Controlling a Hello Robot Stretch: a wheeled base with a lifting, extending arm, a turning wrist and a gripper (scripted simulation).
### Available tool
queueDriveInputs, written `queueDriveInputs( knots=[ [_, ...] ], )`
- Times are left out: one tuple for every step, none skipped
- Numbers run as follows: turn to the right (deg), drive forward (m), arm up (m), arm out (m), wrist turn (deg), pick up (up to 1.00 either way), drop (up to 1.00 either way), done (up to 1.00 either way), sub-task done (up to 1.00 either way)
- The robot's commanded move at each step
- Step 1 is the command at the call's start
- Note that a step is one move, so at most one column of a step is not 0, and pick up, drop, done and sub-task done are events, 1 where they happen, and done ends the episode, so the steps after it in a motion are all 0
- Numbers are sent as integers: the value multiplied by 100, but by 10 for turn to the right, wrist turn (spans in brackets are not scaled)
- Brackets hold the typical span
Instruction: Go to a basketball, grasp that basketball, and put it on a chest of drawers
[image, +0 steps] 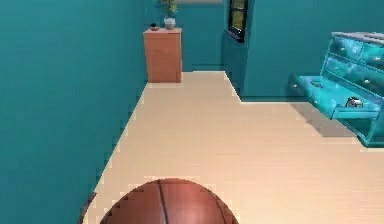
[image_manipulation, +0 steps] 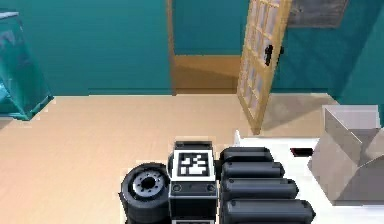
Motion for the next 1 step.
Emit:
queueDriveInputs(
  knots=[
    [0,100,0,0,0,0,0,0,0]
  ],
)
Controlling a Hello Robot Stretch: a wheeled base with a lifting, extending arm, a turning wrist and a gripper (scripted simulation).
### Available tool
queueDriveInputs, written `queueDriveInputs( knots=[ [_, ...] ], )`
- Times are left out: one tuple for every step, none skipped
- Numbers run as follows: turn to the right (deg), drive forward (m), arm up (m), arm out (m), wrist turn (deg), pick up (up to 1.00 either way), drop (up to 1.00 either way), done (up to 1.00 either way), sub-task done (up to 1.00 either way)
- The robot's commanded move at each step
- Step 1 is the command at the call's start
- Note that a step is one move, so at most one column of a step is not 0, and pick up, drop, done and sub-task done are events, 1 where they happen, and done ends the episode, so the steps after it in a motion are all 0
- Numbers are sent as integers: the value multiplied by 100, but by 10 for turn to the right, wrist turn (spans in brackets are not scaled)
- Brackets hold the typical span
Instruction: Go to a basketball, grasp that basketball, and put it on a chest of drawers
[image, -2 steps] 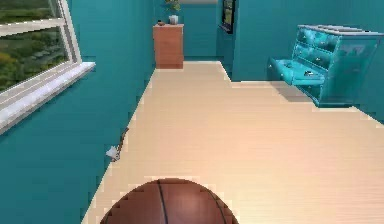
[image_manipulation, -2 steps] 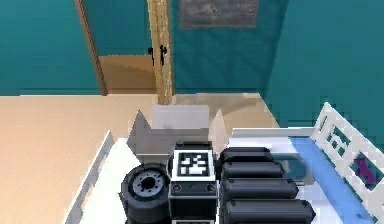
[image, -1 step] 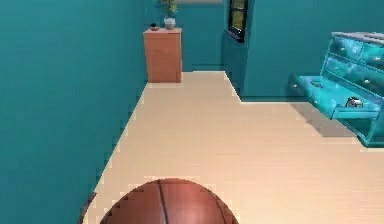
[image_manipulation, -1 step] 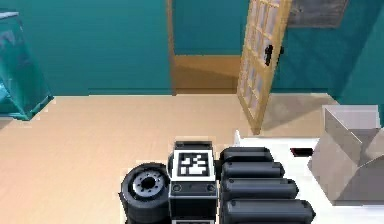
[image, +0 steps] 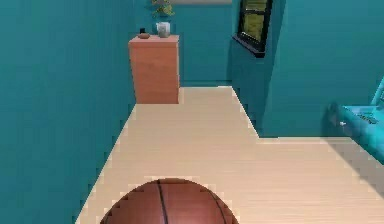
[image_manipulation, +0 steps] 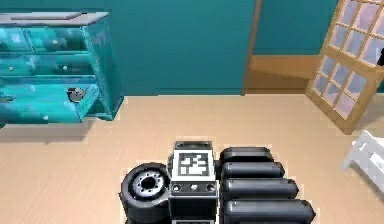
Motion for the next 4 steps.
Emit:
queueDriveInputs(
  knots=[
    [30,0,0,0,0,0,0,0,0],
    [0,100,0,0,0,0,0,0,0],
    [0,100,0,0,0,0,0,0,0],
    [0,80,0,0,0,0,0,0,0]
  ],
)
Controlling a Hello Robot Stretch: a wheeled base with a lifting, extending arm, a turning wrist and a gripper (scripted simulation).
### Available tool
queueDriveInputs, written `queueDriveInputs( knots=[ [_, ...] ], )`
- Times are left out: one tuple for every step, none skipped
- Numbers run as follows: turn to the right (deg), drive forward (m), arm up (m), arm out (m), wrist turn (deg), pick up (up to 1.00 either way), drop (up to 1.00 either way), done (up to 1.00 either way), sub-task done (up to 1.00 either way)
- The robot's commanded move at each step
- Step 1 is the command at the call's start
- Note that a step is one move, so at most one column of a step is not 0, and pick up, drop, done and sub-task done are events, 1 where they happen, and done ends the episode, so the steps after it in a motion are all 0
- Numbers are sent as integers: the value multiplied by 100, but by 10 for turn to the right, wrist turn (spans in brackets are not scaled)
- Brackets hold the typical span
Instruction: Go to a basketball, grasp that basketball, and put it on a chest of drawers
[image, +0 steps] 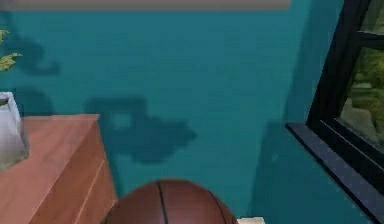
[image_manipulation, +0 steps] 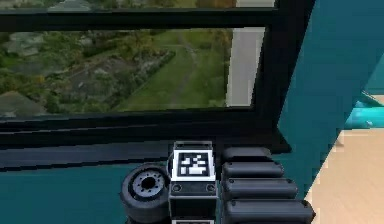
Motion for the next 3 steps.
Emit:
queueDriveInputs(
  knots=[
    [-30,0,0,0,0,0,0,0,0],
    [420,0,0,0,0,0,0,0,0],
    [0,20,0,0,0,0,0,0,0]
  ],
)
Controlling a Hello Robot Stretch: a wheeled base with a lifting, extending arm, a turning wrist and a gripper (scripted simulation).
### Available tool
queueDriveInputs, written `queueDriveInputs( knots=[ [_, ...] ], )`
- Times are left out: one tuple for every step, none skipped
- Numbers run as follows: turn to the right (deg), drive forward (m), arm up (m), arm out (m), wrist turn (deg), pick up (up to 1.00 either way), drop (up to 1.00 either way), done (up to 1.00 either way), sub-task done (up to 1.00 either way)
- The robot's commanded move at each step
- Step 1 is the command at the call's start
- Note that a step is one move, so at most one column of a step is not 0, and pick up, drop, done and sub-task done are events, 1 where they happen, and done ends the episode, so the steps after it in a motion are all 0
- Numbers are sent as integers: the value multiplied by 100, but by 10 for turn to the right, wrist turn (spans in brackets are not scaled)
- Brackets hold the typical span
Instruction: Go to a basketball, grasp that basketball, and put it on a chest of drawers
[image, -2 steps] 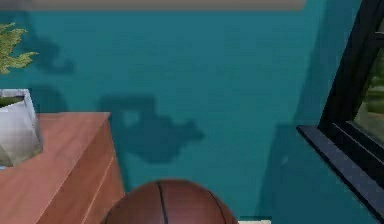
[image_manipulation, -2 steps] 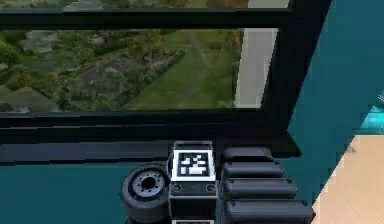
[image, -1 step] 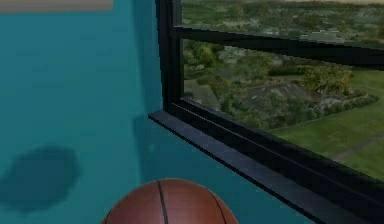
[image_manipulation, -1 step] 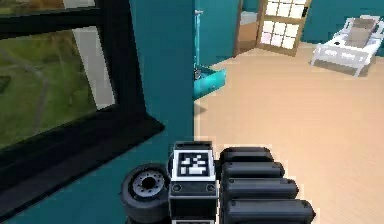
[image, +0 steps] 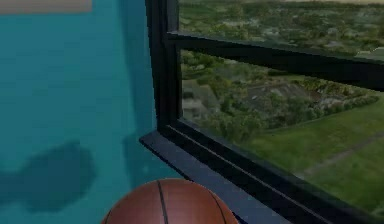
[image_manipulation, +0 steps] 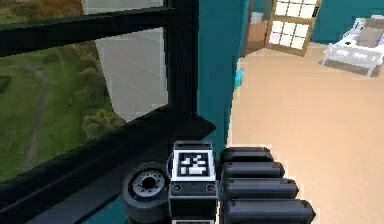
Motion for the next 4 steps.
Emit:
queueDriveInputs(
  knots=[
    [-450,0,0,0,0,0,0,0,0],
    [-150,0,0,0,0,0,0,0,0],
    [0,40,0,0,0,0,0,0,0],
    [-450,0,0,0,0,0,0,0,0]
  ],
)
